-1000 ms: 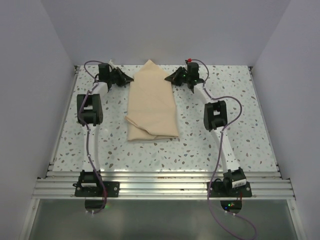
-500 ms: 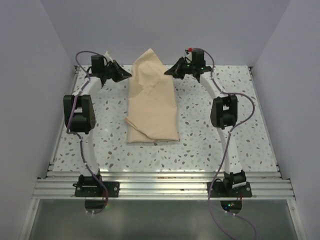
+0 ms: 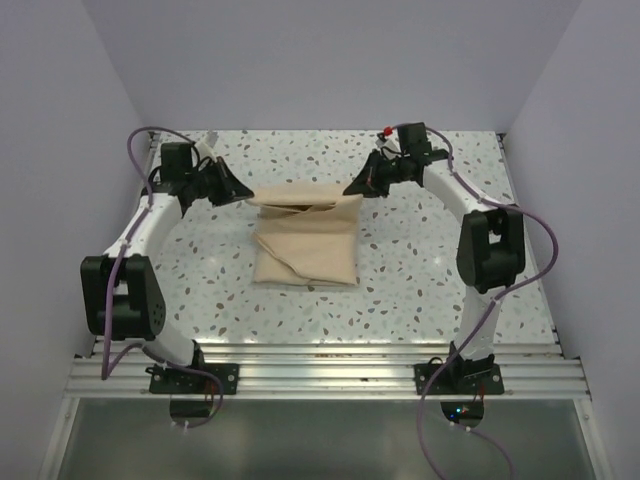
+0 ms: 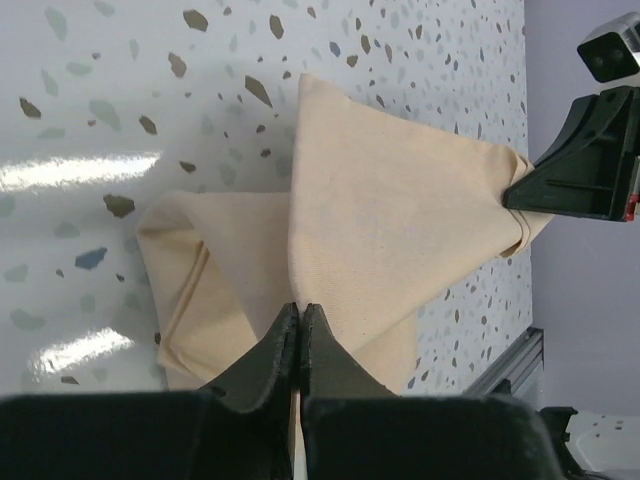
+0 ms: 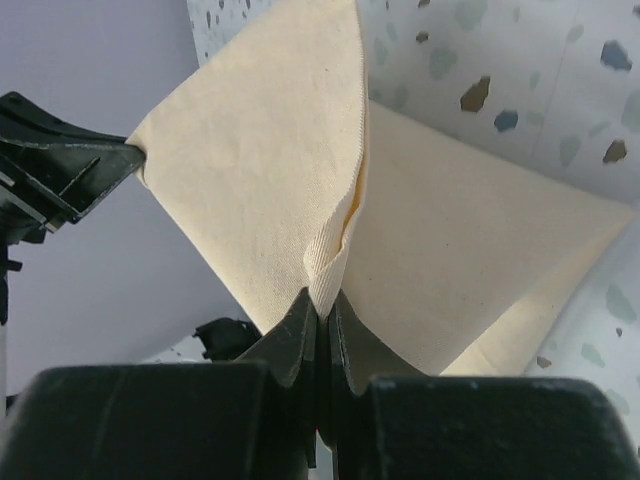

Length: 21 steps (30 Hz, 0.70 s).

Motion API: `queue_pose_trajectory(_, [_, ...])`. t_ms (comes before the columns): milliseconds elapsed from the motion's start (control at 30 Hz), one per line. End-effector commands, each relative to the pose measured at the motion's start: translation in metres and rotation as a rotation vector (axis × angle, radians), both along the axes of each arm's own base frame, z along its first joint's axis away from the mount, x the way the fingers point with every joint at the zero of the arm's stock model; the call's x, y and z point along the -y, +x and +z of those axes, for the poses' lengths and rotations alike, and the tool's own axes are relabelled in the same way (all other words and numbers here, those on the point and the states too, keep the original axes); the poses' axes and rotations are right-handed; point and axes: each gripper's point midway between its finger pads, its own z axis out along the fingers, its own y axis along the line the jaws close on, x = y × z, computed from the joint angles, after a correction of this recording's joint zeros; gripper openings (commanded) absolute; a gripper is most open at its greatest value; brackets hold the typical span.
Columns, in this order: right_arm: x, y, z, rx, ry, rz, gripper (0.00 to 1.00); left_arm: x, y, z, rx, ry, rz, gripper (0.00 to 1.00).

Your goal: Prepare the surgical pack

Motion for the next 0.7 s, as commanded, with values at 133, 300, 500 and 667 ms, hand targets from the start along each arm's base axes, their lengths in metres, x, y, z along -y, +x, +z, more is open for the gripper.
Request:
queue_pose_trajectory(133, [0.013, -0.08, 0.008, 0.004, -0.048, 0.112, 0.0, -0.006, -0.08, -0.028, -0.133, 0.047, 0.02, 0.0])
queue_pose_trajectory(300, [0.006, -0.118, -0.013, -0.031, -0.087, 0.164, 0.0, -0.015, -0.108, -0.054, -0.228, 0.097, 0.066, 0.0])
queue_pose_trajectory(500, [-0.009, -0.16, -0.052, -0.089, -0.149, 0.226, 0.0, -0.023, -0.116, -0.08, -0.319, 0.146, 0.088, 0.0])
queue_pose_trajectory(667, [-0.007, -0.179, -0.079, -0.126, -0.183, 0.232, 0.0, -0.03, -0.111, -0.091, -0.357, 0.189, 0.11, 0.0])
